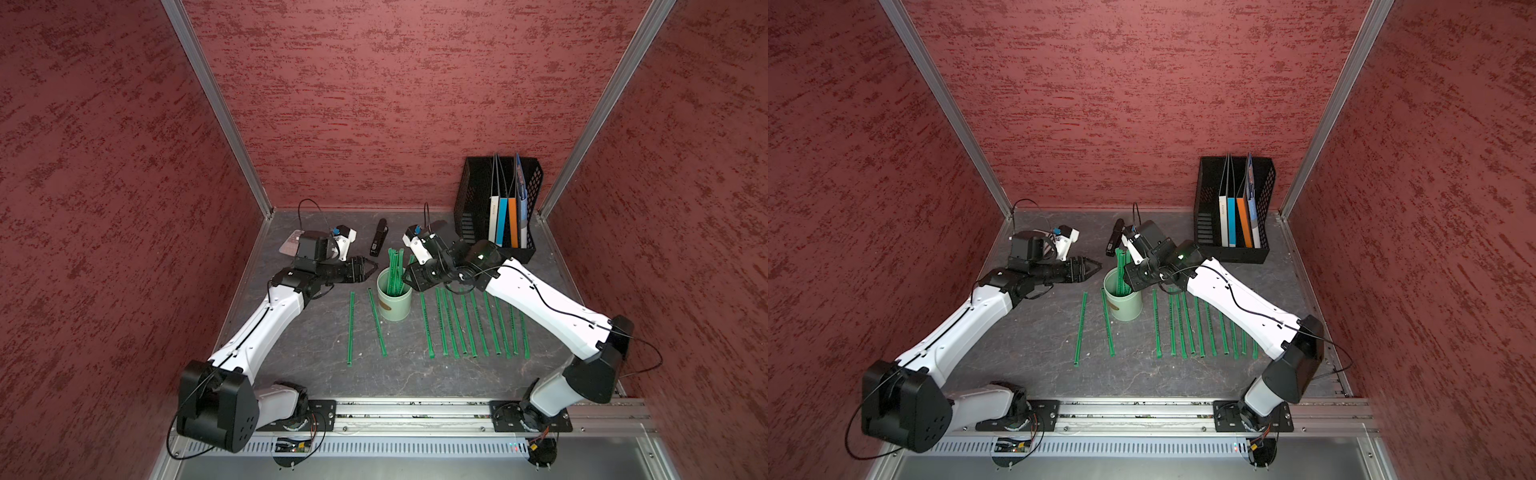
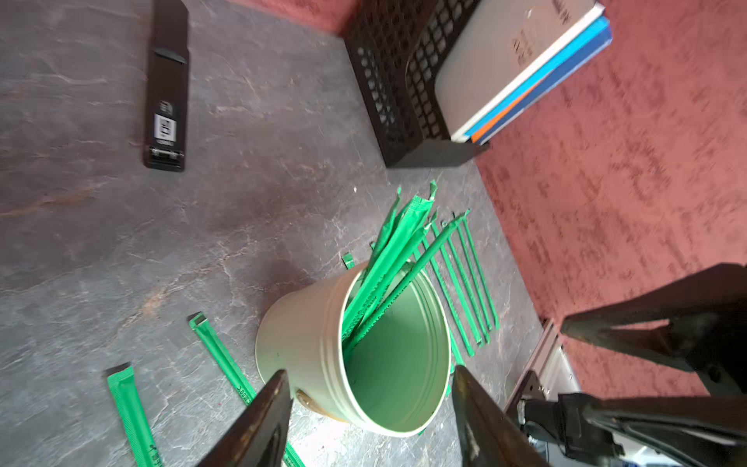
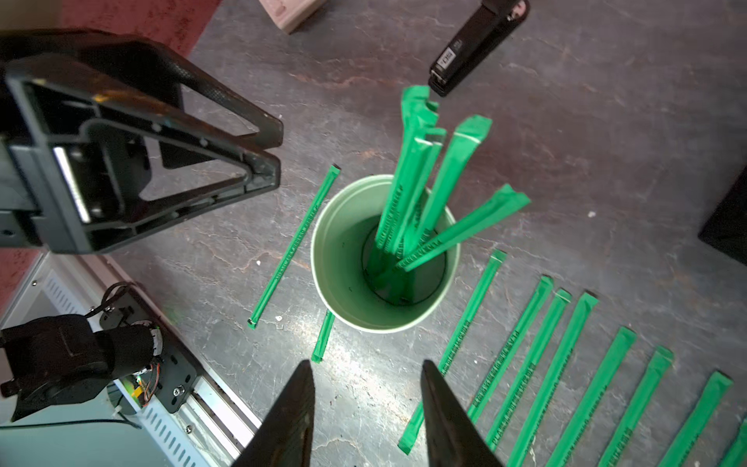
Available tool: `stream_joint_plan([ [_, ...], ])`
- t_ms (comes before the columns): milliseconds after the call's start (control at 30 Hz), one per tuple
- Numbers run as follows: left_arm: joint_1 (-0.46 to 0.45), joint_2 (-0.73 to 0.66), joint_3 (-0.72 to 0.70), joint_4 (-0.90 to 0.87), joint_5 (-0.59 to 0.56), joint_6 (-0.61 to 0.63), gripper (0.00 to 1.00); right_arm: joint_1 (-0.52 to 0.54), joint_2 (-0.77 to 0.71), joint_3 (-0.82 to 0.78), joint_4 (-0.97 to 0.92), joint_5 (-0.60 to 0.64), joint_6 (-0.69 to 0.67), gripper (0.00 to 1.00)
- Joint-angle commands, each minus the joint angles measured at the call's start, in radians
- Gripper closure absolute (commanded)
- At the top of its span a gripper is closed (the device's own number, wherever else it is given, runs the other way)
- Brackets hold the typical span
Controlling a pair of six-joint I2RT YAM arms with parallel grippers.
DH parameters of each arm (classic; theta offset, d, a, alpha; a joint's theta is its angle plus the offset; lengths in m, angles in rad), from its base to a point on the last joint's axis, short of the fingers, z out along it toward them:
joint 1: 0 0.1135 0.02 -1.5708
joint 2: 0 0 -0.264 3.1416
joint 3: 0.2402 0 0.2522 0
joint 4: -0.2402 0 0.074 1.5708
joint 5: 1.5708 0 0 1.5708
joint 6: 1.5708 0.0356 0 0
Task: Take the straws out of the storage container
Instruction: Pick up the container from the center of the board.
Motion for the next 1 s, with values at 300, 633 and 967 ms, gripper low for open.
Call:
stream_joint_plan([
  [300,-0.147,0.211,0.239,-0.294,-0.217,0.146,0.39,-0.080,-0.186,-0.137,0.085,0.075,0.079,0.57],
  [633,-0.192,0.256,0.254,-0.337,-0.335,0.135,0.50,-0.112,-0.234,-0.191,0.103,0.042,0.083,0.56],
  [967,-0.199,0.305,0.262,-0.336,-0.340,0.131,0.73,-0.121,-0.248,-0.220,0.124,0.030,0.089,0.56],
])
